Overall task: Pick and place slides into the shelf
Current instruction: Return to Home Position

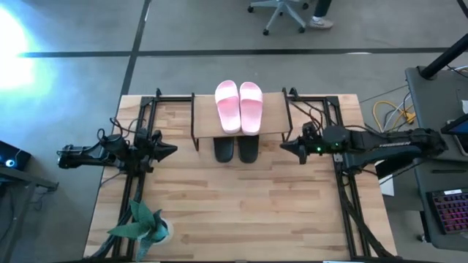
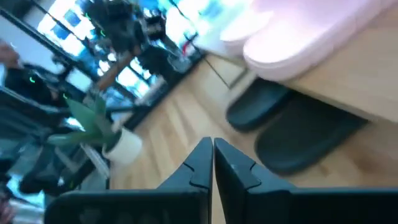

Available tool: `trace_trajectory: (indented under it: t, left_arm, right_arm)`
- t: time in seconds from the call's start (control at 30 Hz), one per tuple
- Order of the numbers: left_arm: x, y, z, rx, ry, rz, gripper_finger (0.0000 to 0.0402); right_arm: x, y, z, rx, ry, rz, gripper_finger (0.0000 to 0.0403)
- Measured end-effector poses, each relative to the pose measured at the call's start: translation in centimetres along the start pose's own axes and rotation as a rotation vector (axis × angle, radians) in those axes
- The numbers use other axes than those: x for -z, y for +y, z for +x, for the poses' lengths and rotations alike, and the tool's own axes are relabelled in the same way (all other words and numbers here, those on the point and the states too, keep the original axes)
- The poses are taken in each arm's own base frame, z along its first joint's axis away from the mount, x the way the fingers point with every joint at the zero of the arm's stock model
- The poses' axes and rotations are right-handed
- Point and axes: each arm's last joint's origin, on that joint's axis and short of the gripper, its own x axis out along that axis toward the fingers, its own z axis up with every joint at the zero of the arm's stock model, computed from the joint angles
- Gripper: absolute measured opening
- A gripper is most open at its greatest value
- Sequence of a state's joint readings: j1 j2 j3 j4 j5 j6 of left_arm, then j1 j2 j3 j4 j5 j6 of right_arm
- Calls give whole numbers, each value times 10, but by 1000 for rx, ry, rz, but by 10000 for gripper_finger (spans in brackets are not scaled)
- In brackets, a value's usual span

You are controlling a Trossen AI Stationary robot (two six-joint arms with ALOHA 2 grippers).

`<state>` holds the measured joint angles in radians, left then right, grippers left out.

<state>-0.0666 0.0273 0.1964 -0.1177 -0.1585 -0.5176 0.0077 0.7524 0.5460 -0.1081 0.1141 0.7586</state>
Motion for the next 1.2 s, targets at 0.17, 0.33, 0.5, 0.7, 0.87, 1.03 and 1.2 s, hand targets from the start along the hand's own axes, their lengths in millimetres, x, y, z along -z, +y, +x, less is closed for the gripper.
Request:
trace_trajectory:
  t: [0.17, 0.33, 0.5, 0.7, 0.87, 1.03, 1.2]
  left_arm:
    - [0, 0, 0, -4, -1, 0, 8]
    - [0, 1, 0, -24, -14, 0, 8]
    - [-1, 1, 0, -40, -24, 1, 8]
    - [-1, 1, 0, -39, -24, 1, 8]
    - [2, 2, 1, -28, -6, 19, 8]
    - [3, 2, 1, -30, 16, 36, 8]
    - [8, 4, 0, -29, 70, 45, 8]
  right_arm:
    - [28, 10, 3, -160, -64, -17, 8]
    - [49, 7, -2, -263, -93, -31, 8]
    - [53, -7, -18, -294, -168, -24, 8]
    - [57, -23, -39, -367, -271, -51, 8]
    - [66, -36, -45, -390, -315, -90, 8]
    - [80, -51, -43, -394, -320, -93, 8]
    - [81, -54, -46, -392, -319, -125, 9]
